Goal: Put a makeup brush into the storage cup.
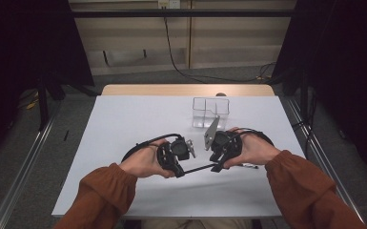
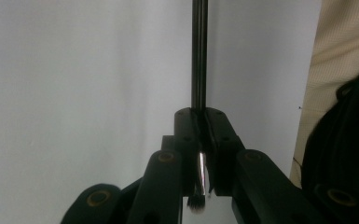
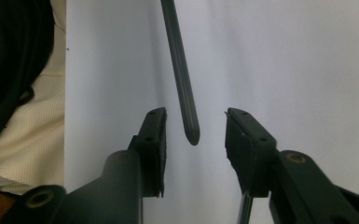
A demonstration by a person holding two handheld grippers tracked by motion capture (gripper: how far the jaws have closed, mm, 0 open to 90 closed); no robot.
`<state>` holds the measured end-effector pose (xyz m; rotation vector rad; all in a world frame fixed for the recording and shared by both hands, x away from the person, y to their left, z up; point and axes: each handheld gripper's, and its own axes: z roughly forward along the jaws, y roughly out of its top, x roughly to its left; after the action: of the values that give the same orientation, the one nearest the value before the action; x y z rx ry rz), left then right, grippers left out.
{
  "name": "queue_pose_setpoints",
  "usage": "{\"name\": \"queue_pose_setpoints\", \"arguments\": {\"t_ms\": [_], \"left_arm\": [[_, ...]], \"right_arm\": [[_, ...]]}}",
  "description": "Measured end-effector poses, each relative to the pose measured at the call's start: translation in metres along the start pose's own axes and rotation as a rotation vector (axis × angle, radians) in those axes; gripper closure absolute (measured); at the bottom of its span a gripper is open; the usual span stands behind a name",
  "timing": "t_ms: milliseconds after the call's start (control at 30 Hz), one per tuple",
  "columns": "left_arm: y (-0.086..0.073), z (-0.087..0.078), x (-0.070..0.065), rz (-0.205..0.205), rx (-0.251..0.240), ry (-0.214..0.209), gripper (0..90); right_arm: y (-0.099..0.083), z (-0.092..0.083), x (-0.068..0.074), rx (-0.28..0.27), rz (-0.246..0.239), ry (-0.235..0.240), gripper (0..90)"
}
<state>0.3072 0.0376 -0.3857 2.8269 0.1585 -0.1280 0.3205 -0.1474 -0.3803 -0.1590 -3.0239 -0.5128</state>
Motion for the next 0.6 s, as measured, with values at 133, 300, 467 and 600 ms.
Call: {"name": "queue_pose_setpoints", "arguments": {"t_ms": [133, 300, 467, 600], "left_arm": [[0.0008, -0.0008, -0.0002, -0.003, -0.009, -0.003, 84.3], [0.0012, -0.0004, 0.0, 0.01, 0.004, -0.007, 84.3], [0.0017, 0.0012, -0.0006, 0.016, 0.003, 0.011, 84.3], [0.0021, 0.0, -0.0003, 0.02, -0.003, 0.008, 84.3]], "right_arm": [[0.0008, 0.0009, 0.0, -0.006, -0.003, 0.008, 63.7], [0.0024, 0.003, -0.0002, -0.007, -0.012, 0.02, 66.5], [0.0055, 0.0063, 0.0011, -0.004, -0.025, 0.031, 70.4], [0.0061, 0.0085, 0.0014, 0.001, -0.031, 0.037, 75.2]]}}
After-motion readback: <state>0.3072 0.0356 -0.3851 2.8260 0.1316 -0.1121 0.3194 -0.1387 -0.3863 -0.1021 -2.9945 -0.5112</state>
